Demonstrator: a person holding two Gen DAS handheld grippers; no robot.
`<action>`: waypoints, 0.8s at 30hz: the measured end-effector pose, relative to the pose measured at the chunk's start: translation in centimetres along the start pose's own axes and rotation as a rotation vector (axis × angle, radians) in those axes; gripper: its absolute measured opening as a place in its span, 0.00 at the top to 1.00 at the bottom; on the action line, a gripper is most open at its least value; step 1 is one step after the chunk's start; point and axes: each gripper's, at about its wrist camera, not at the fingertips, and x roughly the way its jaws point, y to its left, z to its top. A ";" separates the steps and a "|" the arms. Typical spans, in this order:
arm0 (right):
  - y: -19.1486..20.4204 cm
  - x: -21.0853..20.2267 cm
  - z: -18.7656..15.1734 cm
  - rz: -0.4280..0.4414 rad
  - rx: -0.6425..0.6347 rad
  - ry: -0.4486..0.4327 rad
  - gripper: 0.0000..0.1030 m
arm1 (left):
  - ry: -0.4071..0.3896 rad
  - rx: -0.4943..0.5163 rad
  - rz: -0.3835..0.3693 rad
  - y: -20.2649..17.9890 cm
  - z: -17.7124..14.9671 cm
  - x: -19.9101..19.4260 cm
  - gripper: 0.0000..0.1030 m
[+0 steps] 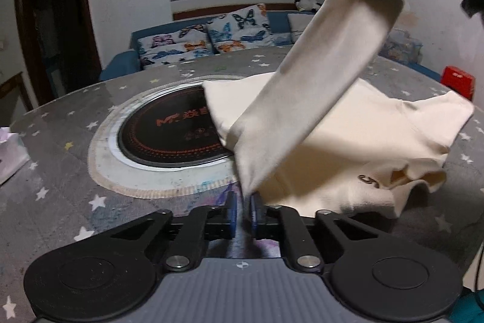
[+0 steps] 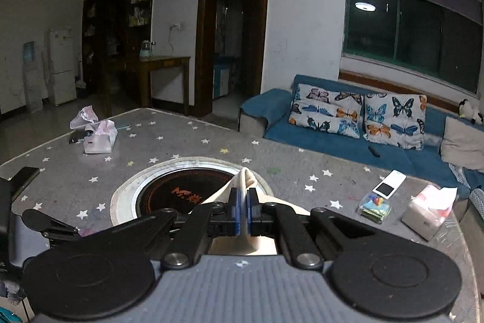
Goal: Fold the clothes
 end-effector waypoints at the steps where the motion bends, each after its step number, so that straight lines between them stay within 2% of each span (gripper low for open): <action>1: -0.1 0.0 -0.1 -0.006 0.004 0.002 0.97 | -0.002 -0.003 0.007 0.1 -0.1 -0.1 0.94; 5: -1.6 0.9 -3.3 -0.037 0.091 0.104 0.97 | -0.007 -0.003 0.020 0.2 -0.5 -0.7 0.95; 11: -3.2 3.1 -10.0 -0.054 0.214 0.327 0.94 | 0.036 0.002 0.003 0.9 -0.7 -1.0 0.95; 13: -3.4 2.8 -10.9 -0.067 0.221 0.334 0.92 | 0.047 0.003 -0.006 1.3 -0.3 -1.3 0.95; 18: -3.9 1.5 -10.0 -0.080 0.241 0.253 0.91 | 0.011 -0.032 -0.016 2.2 2.4 -1.8 0.94; 24: -2.7 2.4 -10.3 -0.015 0.215 0.233 0.88 | 0.003 -0.042 -0.100 0.4 5.4 2.1 0.93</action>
